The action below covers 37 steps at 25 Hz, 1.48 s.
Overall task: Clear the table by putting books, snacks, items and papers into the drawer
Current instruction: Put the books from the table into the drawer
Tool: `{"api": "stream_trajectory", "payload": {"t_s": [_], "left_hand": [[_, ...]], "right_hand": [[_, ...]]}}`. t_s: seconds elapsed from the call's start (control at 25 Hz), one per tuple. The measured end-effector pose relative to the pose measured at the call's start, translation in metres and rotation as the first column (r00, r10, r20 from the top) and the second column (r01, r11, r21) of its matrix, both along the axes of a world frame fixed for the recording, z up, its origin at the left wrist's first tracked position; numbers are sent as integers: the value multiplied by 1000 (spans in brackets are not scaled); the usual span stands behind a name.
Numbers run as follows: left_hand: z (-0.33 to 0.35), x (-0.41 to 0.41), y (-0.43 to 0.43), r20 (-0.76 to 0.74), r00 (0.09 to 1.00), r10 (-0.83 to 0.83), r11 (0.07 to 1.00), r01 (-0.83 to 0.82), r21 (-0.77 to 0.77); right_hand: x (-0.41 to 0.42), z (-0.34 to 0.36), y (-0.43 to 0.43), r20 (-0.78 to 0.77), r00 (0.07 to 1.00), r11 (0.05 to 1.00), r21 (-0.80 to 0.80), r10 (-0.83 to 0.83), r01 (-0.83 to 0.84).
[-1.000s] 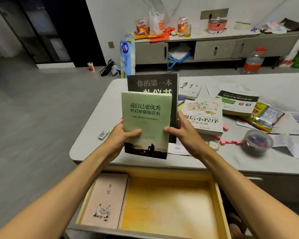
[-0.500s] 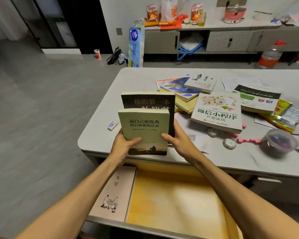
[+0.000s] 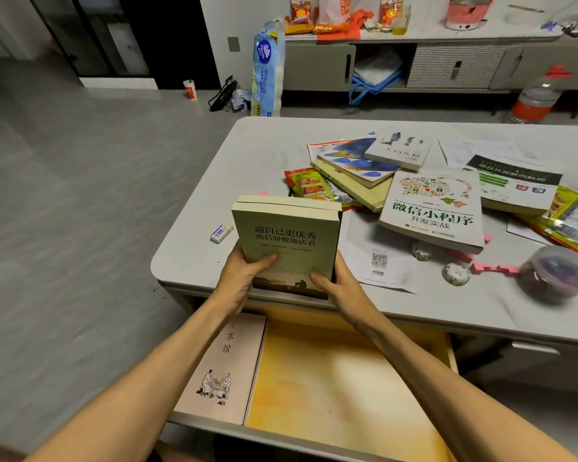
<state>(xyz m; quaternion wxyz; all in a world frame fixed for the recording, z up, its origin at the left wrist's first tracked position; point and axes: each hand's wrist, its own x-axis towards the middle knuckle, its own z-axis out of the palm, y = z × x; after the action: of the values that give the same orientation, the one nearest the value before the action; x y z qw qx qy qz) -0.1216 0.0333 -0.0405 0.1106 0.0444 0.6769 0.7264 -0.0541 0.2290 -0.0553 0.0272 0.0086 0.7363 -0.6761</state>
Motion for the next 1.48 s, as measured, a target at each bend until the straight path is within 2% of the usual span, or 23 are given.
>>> {"api": "stream_trajectory", "payload": {"t_s": [0.28,0.4,0.52,0.6,0.68,0.76,0.84,0.88,1.0,1.12,1.24,1.4,1.48], "left_hand": [[10,4,3,35,999,-28,996,25,86],[25,20,-8,57,998,-4,999,1,41],[49,43,-33,149,989,-22,998,13,63],[63,59,-51,261,964,-46,996,23,90],[70,75,-73,385,922,-31,999,31,5],[67,90,-98,499,863,-85,972,182,-150],[53,100,-123,590,796,-134,869,381,-317],[43,101,-132,598,794,-114,825,411,-387],[1,90,-155,546,837,44,787,307,-535],[-30,75,-161,551,823,139,787,246,-565],[-50,66,-154,569,806,162,785,243,-569],[-70,56,-145,556,814,167,748,263,-610],[-79,51,-145,523,833,181,692,270,-670]], "right_hand": [[2,4,-10,32,999,998,-44,39,-37],[15,11,-18,34,997,997,-44,70,-69],[27,33,-27,65,992,994,-39,107,-105],[37,51,-38,124,987,987,-136,106,-89],[53,56,-54,231,963,959,-276,137,-70],[76,45,-68,399,891,913,-406,215,-38],[98,29,-77,551,788,881,-473,274,24],[104,21,-80,593,753,867,-495,285,61],[104,-14,-88,687,674,819,-532,270,214],[82,-55,-99,759,605,766,-532,241,362],[62,-81,-113,759,616,785,-506,209,357],[48,-112,-146,677,720,893,-407,155,191],[47,-128,-160,640,756,927,-350,134,133]]}}
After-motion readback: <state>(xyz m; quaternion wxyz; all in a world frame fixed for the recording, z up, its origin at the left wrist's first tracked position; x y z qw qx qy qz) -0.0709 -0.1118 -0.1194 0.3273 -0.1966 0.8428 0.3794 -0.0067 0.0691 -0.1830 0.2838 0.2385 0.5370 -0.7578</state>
